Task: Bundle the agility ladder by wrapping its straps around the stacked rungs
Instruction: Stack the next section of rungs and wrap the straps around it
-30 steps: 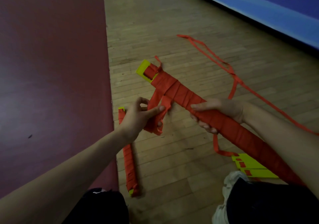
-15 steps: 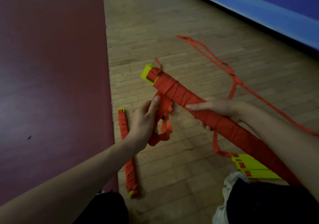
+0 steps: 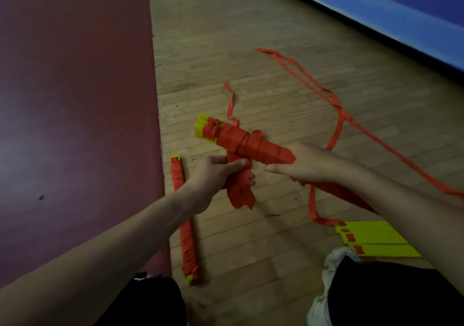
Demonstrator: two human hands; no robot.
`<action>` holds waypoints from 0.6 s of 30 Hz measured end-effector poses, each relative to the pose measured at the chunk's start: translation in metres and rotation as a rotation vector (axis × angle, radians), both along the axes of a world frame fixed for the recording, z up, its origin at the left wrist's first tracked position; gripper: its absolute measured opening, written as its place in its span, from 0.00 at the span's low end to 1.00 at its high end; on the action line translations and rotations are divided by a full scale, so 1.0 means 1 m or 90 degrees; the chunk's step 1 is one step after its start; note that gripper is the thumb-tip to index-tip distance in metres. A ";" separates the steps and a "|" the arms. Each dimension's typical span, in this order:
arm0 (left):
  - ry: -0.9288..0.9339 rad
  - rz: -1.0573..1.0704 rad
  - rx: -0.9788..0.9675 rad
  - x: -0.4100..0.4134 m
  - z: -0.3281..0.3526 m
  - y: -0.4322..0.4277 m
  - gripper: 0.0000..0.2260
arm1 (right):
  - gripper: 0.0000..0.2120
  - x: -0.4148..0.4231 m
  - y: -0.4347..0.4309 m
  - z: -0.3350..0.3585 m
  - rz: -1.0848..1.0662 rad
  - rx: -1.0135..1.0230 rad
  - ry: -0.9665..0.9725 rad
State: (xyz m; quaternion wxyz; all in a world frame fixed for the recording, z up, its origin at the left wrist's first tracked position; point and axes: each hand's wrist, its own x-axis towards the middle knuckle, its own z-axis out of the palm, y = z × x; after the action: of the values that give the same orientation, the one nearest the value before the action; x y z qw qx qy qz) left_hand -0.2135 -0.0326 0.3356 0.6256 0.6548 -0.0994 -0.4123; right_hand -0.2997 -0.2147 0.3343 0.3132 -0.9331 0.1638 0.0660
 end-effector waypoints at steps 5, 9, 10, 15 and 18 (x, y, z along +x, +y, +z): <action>-0.015 -0.007 -0.013 0.002 0.004 0.003 0.09 | 0.20 0.002 0.009 -0.005 -0.005 -0.225 -0.045; -0.009 0.007 -0.033 0.003 0.006 0.003 0.10 | 0.18 0.005 0.016 0.002 0.024 -0.324 -0.051; -0.009 0.011 -0.036 0.004 0.006 0.003 0.10 | 0.19 0.006 0.018 0.004 0.034 -0.353 -0.055; -0.014 0.057 -0.016 0.008 0.007 0.003 0.13 | 0.25 0.007 0.029 -0.002 0.082 -0.458 -0.089; 0.029 0.110 -0.003 0.008 0.003 0.004 0.13 | 0.23 0.006 0.037 -0.009 0.093 -0.452 -0.101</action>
State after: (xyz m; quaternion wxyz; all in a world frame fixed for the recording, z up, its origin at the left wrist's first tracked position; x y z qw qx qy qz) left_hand -0.2055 -0.0290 0.3382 0.6628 0.6497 -0.0291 -0.3712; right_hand -0.2934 -0.1781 0.3251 -0.0238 -0.9951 0.0845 -0.0450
